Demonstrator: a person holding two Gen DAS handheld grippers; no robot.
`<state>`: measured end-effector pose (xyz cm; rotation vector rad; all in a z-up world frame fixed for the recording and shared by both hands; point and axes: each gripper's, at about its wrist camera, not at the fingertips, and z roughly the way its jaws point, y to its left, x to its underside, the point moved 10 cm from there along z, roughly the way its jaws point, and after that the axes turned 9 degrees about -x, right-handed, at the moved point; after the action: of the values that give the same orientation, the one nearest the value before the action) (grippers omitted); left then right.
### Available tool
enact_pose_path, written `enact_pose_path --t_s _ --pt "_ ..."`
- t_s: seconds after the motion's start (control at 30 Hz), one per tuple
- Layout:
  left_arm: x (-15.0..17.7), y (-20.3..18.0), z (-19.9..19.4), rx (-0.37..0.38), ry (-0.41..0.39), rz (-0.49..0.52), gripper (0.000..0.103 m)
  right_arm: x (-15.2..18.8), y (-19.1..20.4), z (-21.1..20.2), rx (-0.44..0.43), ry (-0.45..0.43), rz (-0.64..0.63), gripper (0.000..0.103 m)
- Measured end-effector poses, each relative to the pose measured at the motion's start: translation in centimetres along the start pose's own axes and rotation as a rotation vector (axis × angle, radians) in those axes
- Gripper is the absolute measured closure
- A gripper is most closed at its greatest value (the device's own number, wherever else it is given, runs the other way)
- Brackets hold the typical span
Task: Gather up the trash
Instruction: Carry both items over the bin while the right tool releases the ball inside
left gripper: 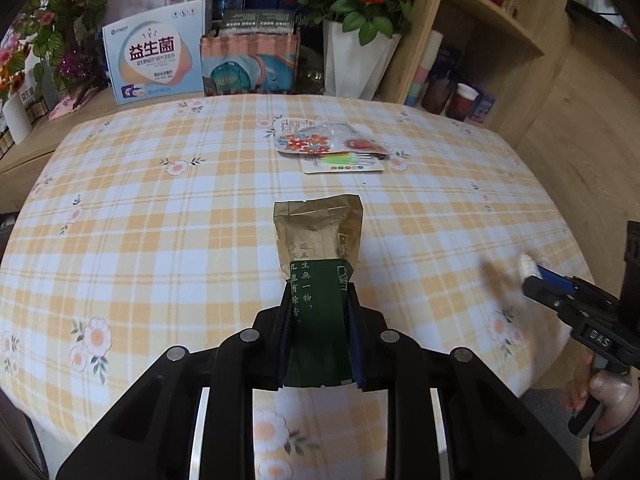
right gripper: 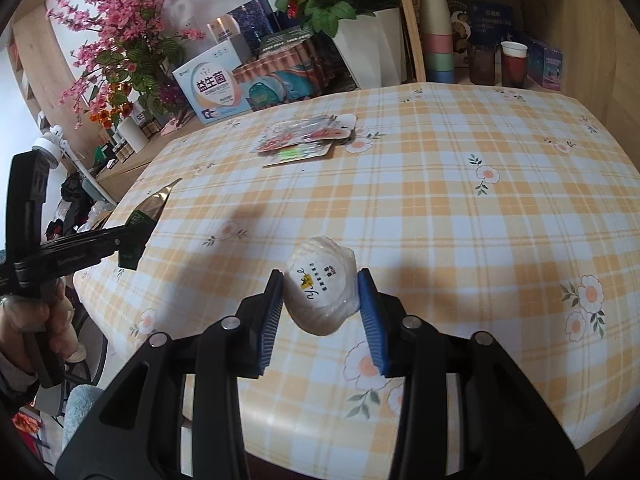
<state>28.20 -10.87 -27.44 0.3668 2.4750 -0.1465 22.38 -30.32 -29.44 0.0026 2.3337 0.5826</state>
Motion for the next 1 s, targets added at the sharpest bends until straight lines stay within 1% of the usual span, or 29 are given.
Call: enact_pose_path --t_s 0.2,0.27,0.47,0.6,0.77,1.0 --pt "2.4 -0.8 -4.7 0.032 -0.045 -0.012 0.08 1.2 2.1 -1.8 -0.006 -0.001 -0.019 0.063" --pt "3.3 -1.0 -5.7 0.041 -0.049 -0.015 0.08 1.7 2.6 -2.2 -0.007 0.002 -0.022 0.063" --pt "6.0 -1.4 -8.2 0.057 -0.051 -0.015 0.08 3.7 4.6 -4.4 -0.007 0.001 -0.042 0.063" --pt "7.7 -1.2 -9.9 0.071 -0.062 -0.048 0.08 5.1 5.6 -5.6 -0.007 0.002 -0.056 0.063" --pt "9.9 -1.2 -11.6 0.072 -0.075 -0.061 0.08 7.3 6.6 -6.3 -0.01 0.021 -0.071 0.063" --pt "13.1 -1.2 -13.6 0.076 -0.079 -0.107 0.08 10.2 8.0 -7.1 -0.018 0.042 -0.088 0.063"
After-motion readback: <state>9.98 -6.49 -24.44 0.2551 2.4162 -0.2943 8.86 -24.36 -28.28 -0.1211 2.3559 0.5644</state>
